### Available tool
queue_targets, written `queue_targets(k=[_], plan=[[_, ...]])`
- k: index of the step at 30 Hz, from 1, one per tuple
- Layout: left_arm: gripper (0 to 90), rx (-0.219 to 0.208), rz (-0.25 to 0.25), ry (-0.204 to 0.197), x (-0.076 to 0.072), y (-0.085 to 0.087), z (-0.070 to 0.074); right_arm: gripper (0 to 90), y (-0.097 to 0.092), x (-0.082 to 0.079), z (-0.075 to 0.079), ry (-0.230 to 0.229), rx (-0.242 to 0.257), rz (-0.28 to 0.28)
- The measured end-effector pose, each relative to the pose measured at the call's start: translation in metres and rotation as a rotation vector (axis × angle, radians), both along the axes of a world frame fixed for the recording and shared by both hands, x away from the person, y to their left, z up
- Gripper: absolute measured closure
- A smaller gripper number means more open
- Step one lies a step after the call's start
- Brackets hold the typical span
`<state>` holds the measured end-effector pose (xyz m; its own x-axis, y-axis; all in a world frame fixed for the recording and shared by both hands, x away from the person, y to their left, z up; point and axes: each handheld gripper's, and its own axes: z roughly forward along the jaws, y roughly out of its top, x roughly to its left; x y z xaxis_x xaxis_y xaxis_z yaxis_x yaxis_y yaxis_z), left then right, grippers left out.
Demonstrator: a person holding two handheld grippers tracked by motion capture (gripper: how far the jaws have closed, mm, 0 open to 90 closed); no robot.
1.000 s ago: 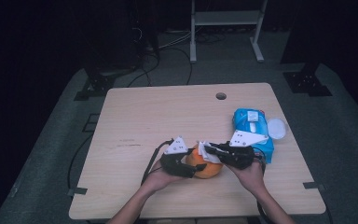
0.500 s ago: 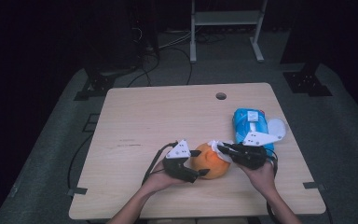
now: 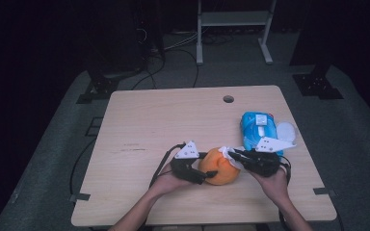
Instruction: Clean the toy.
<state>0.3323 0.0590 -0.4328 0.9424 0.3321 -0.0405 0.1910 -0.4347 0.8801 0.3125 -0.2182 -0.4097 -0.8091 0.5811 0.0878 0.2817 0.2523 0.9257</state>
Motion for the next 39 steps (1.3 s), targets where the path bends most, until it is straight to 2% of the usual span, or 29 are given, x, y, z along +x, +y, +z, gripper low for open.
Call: queue_targets(k=[1, 3, 7, 10, 12, 13, 14, 16, 18, 19, 21, 22, 24, 25, 27, 30, 33, 37, 39], plan=[[42.0, 0.008, 0.005, -0.020, -0.001, 0.001, 0.004, 82.8, 0.001, 0.001, 0.001, -0.003, 0.009, -0.003], [47.0, 0.025, 0.027, -0.053, -0.004, 0.004, 0.013, 82.8, 0.004, 0.004, 0.005, -0.011, 0.022, -0.006], [48.3, 0.072, 0.086, -0.127, -0.006, 0.015, 0.032, 82.8, 0.019, 0.014, 0.011, -0.024, 0.034, -0.006], [48.3, 0.140, 0.137, -0.157, -0.007, 0.021, 0.031, 82.7, 0.028, 0.025, 0.009, 0.004, 0.052, 0.005], [46.6, 0.177, 0.158, -0.153, -0.009, 0.021, 0.021, 82.7, 0.032, 0.030, 0.006, 0.028, 0.048, 0.013], [45.9, 0.148, 0.154, -0.142, -0.011, 0.022, 0.017, 82.7, 0.034, 0.031, 0.006, 0.030, 0.054, 0.016], [45.1, 0.142, 0.155, -0.138, -0.013, 0.021, 0.015, 82.7, 0.035, 0.031, 0.006, 0.028, 0.054, 0.019], [41.9, 0.161, 0.143, -0.148, -0.020, 0.018, 0.015, 82.7, 0.038, 0.030, 0.005, 0.036, 0.044, 0.031], [36.3, 0.192, 0.123, -0.134, -0.026, 0.015, 0.018, 82.7, 0.040, 0.029, 0.001, 0.053, 0.018, 0.048], [33.0, 0.193, 0.116, -0.117, -0.027, 0.016, 0.022, 82.7, 0.040, 0.027, -0.001, 0.064, 0.006, 0.061], [29.5, 0.125, 0.110, -0.058, -0.026, 0.022, 0.032, 82.7, 0.039, 0.022, -0.007, 0.080, -0.005, 0.078], [28.1, 0.098, 0.112, -0.042, -0.025, 0.023, 0.037, 82.7, 0.037, 0.019, -0.010, 0.087, -0.006, 0.085], [27.8, 0.102, 0.121, -0.064, -0.021, 0.024, 0.044, 82.7, 0.032, 0.013, -0.014, 0.096, -0.004, 0.095], [27.8, 0.101, 0.122, -0.059, -0.018, 0.023, 0.045, 82.6, 0.029, 0.010, -0.015, 0.105, -0.004, 0.097], [28.1, 0.104, 0.124, -0.043, -0.011, 0.020, 0.044, 82.6, 0.026, 0.005, -0.016, 0.107, -0.012, 0.106], [28.4, 0.134, 0.111, -0.009, -0.002, 0.015, 0.034, 82.5, 0.023, -0.001, -0.017, 0.110, -0.026, 0.116], [28.3, 0.103, 0.098, 0.036, -0.002, 0.015, 0.024, 82.2, 0.019, -0.003, -0.018, 0.117, -0.029, 0.116], [28.9, 0.123, 0.083, 0.025, -0.015, 0.018, 0.023, 82.0, 0.014, -0.003, -0.013, 0.093, -0.020, 0.087], [28.9, 0.148, 0.067, 0.015, -0.022, 0.021, 0.023, 82.0, 0.012, -0.002, -0.010, 0.084, -0.003, 0.075]])
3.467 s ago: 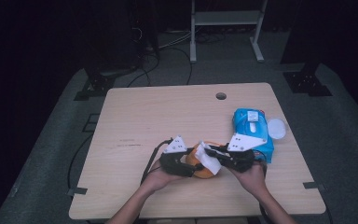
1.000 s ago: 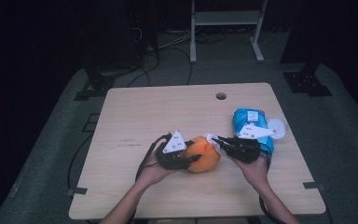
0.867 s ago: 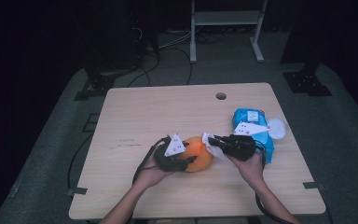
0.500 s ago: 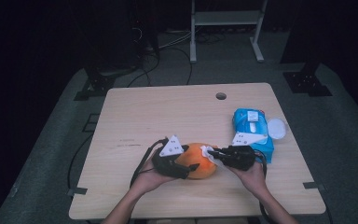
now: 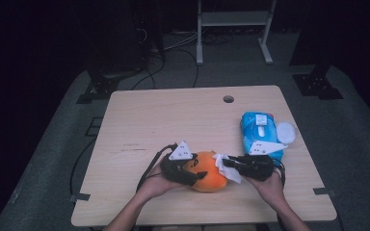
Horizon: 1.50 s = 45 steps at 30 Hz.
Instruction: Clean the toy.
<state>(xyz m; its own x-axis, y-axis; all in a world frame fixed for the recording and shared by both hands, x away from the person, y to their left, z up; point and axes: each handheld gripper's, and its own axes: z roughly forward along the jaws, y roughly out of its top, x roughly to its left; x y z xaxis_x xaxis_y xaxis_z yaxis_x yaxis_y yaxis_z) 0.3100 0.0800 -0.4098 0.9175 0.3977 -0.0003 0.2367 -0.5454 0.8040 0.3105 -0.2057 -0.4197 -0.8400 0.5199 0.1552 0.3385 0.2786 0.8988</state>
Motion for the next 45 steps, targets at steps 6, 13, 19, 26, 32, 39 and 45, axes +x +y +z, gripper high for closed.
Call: queue_targets(k=[6, 13, 19, 26, 32, 39, 45], plan=[[27.0, 0.026, -0.028, -0.014, -0.015, 0.007, 0.005, 82.2, 0.012, -0.001, -0.007, 0.010, -0.031, 0.034], [19.9, -0.041, -0.063, -0.022, 0.004, -0.005, 0.010, 82.1, 0.010, -0.002, -0.007, 0.004, -0.038, 0.048], [18.6, -0.006, -0.073, -0.005, 0.010, -0.014, 0.002, 81.9, -0.012, -0.005, -0.004, -0.017, -0.081, 0.022], [18.7, -0.006, -0.066, -0.003, 0.008, -0.011, 0.001, 81.5, -0.054, -0.015, -0.013, 0.003, -0.154, -0.049], [18.6, -0.009, -0.062, -0.002, 0.008, -0.010, 0.003, 79.1, -0.075, -0.025, -0.022, 0.022, -0.207, -0.065], [18.1, -0.015, -0.066, -0.004, 0.009, -0.010, 0.007, 74.0, -0.085, -0.026, -0.027, 0.041, -0.222, -0.086], [17.1, -0.024, -0.069, -0.017, 0.009, -0.009, 0.011, 68.8, -0.090, -0.024, -0.030, 0.059, -0.203, -0.094]])
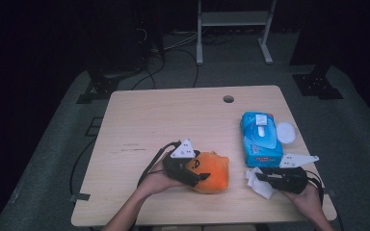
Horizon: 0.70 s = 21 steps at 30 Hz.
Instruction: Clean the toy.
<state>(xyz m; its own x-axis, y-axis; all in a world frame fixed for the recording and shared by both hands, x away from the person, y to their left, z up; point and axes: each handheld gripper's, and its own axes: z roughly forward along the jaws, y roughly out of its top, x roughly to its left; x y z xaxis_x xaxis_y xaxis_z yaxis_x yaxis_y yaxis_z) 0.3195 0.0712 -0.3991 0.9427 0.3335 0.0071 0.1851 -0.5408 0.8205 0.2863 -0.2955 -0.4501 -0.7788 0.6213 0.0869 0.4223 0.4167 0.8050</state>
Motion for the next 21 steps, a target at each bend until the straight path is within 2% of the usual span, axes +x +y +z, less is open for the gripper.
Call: queue_targets(k=[6, 12, 16, 21], plan=[[16.5, -0.003, -0.009, -0.009, 0.001, -0.002, 0.003, 63.4, -0.001, 0.001, 0.000, 0.001, 0.011, -0.001], [15.3, -0.009, -0.042, -0.027, 0.006, -0.003, 0.007, 59.7, -0.003, 0.000, 0.004, -0.008, 0.050, 0.001], [14.5, -0.024, -0.061, -0.013, 0.012, -0.004, 0.005, 56.7, -0.002, -0.001, 0.004, -0.011, 0.070, 0.005], [14.5, -0.041, -0.077, 0.024, 0.023, -0.006, 0.003, 54.0, 0.000, -0.001, 0.004, -0.004, 0.086, 0.019]])
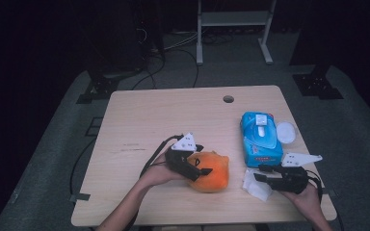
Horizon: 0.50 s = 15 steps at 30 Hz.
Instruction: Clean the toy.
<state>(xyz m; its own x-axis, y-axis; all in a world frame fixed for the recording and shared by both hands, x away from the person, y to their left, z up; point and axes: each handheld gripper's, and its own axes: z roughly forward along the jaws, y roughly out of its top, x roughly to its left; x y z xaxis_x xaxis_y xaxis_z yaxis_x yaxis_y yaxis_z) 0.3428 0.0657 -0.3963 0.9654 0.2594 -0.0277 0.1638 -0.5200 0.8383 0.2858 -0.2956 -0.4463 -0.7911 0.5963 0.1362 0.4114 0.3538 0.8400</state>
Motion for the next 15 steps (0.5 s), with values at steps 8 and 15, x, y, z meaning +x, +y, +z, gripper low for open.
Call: queue_targets(k=[8, 15], plan=[[17.3, 0.041, -0.028, 0.044, 0.009, -0.012, -0.007, 50.0, 0.003, -0.001, -0.001, -0.007, -0.005, 0.005], [26.8, 0.075, -0.050, 0.081, 0.005, -0.013, -0.020, 48.0, 0.004, -0.003, -0.001, -0.016, -0.020, 0.004]])
